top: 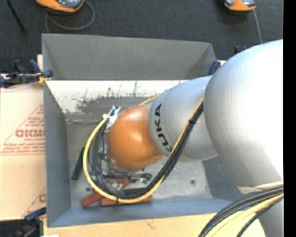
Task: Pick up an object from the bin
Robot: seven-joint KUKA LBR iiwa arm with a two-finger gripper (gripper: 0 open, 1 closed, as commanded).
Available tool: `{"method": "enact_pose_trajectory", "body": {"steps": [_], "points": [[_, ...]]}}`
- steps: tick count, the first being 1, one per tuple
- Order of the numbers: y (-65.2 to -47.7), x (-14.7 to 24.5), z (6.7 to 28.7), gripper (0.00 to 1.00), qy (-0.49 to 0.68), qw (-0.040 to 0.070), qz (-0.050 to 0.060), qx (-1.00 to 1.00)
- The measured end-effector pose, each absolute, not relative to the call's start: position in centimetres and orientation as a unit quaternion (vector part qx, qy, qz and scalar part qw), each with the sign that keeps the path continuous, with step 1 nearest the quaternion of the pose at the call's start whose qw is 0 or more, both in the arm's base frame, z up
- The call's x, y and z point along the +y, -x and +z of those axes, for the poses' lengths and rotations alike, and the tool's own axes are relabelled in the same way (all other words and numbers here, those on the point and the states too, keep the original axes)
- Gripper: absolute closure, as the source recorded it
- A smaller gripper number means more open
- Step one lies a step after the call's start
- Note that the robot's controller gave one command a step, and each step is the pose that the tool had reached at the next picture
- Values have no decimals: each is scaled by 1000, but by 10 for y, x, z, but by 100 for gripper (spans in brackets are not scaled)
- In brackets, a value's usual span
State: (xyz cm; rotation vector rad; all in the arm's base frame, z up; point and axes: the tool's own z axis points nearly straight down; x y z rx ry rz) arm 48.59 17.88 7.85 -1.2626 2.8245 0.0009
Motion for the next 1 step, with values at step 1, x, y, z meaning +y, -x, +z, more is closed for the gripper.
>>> {"method": "enact_pose_trajectory", "body": {"steps": [1], "points": [[-494, 184, 157, 100, 407, 6, 0, 913]]}}
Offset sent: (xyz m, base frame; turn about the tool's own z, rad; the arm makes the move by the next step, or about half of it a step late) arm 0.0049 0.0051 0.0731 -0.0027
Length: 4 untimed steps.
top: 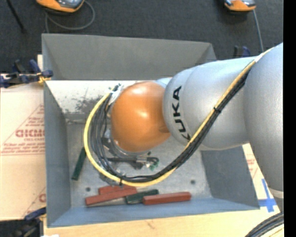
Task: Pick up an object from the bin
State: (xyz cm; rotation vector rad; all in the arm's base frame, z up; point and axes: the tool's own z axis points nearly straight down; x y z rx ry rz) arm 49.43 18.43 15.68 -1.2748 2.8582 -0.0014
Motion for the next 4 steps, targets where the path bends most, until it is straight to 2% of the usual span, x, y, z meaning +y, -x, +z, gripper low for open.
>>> {"method": "enact_pose_trajectory", "body": {"steps": [1, 2, 3, 4], "points": [[-492, 184, 152, 0, 407, 1, 1, 913], [-476, 169, 97, 0, 292, 3, 0, 956], [-509, 138, 70, 0, 259, 1, 0, 966], [-508, 139, 74, 100, 261, -3, 0, 965]]}}
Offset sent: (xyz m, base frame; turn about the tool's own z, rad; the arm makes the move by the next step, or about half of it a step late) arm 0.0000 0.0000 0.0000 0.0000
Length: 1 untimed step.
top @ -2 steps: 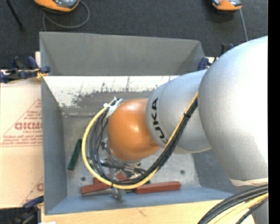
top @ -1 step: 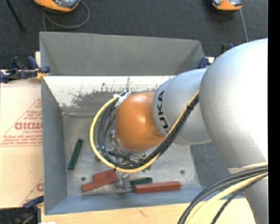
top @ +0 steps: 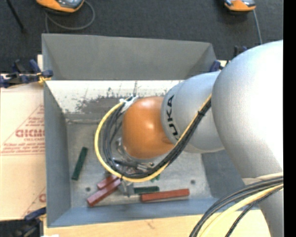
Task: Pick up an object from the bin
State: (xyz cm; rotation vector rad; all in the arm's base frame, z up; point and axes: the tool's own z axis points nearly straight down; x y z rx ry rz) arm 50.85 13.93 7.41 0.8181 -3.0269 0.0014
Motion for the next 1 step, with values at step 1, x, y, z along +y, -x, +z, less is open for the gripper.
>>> {"method": "enact_pose_trajectory", "body": {"steps": [1], "points": [[-528, 121, 259, 100, -351, -6, 1, -936]]}}
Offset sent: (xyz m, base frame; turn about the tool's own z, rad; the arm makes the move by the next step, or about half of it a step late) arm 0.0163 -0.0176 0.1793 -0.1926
